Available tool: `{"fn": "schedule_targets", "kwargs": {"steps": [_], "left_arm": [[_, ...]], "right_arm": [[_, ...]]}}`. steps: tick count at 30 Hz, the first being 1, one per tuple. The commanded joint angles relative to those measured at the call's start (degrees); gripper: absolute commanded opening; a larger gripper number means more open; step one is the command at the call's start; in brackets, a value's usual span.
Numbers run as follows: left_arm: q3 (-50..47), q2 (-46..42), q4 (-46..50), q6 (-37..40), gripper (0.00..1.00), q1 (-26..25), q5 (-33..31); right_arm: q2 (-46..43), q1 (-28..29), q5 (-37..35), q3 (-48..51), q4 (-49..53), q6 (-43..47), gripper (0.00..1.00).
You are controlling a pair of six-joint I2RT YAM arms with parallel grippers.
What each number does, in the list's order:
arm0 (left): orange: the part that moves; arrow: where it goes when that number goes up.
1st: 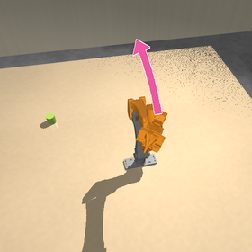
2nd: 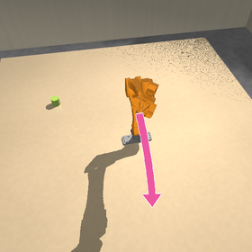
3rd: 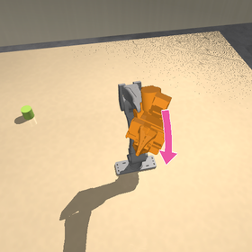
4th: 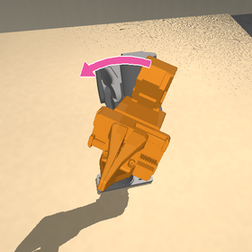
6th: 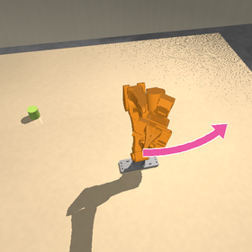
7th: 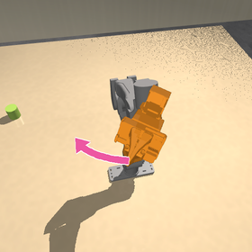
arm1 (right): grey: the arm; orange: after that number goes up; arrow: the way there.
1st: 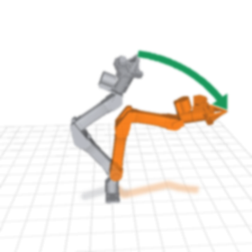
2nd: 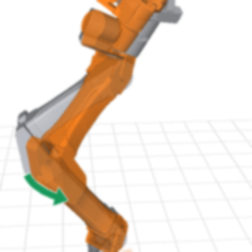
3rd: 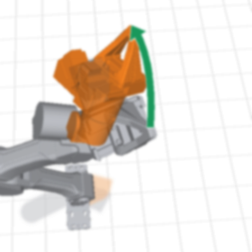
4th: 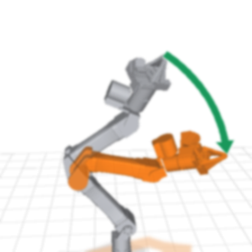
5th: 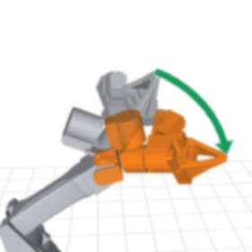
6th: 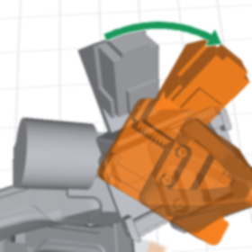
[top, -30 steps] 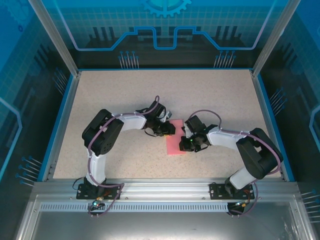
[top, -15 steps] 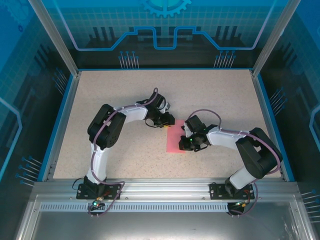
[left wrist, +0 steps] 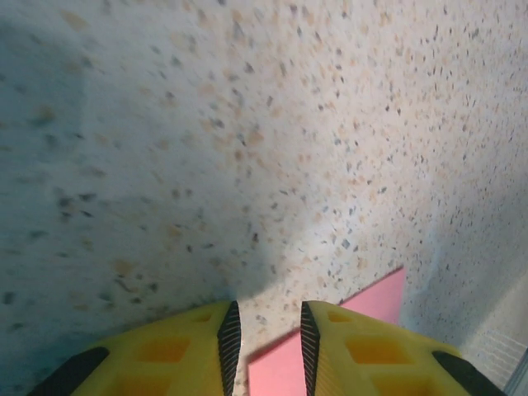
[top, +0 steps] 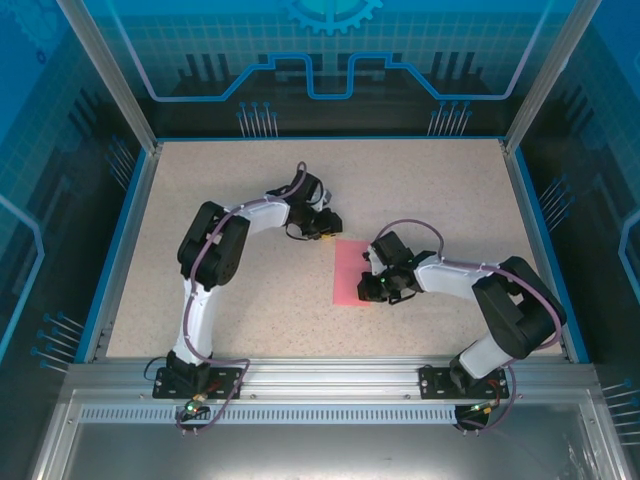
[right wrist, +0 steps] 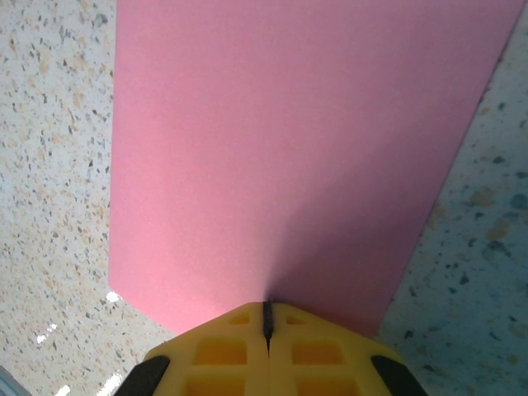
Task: Fold a paper plane with a square sheet of paper (fold left side to right side)
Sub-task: First fold the square sheet of paper in half at the center of the table, then fold the triangle a second time at the center of the table.
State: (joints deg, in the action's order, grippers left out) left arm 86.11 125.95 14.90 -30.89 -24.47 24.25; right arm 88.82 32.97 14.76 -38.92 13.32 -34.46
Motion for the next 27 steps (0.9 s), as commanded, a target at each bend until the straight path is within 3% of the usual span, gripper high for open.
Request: {"fn": "schedule_targets", "kwargs": {"steps": [1, 8, 11, 17, 27], "left_arm": [[-1.42, -3.45, -0.07, 2.42, 0.32, 1.80, -5.17], [-13.94, -18.12, -2.27, 0.34, 0.34, 1.39, -3.32], [-19.48, -21.74, -3.42, -1.24, 0.34, -0.06, -0.54], [-24.58, -21.86, -6.90, -3.94, 0.34, -5.29, 4.03], [-20.66, -14.45, -5.44, -3.75, 0.33, -9.33, 2.72]], "right_arm": [[-1.80, 0.34, 0.50, 2.61, 2.97, 0.16, 0.06], [-15.00, -2.78, -4.39, 3.66, -0.40, 1.19, 0.47], [-17.55, -6.06, -3.69, 3.75, 0.43, 1.78, 0.59], [-15.51, -13.38, 7.19, 5.34, -2.68, 0.02, 0.62], [-12.23, -13.72, 8.58, 5.81, -2.54, -0.02, 0.62]]}}
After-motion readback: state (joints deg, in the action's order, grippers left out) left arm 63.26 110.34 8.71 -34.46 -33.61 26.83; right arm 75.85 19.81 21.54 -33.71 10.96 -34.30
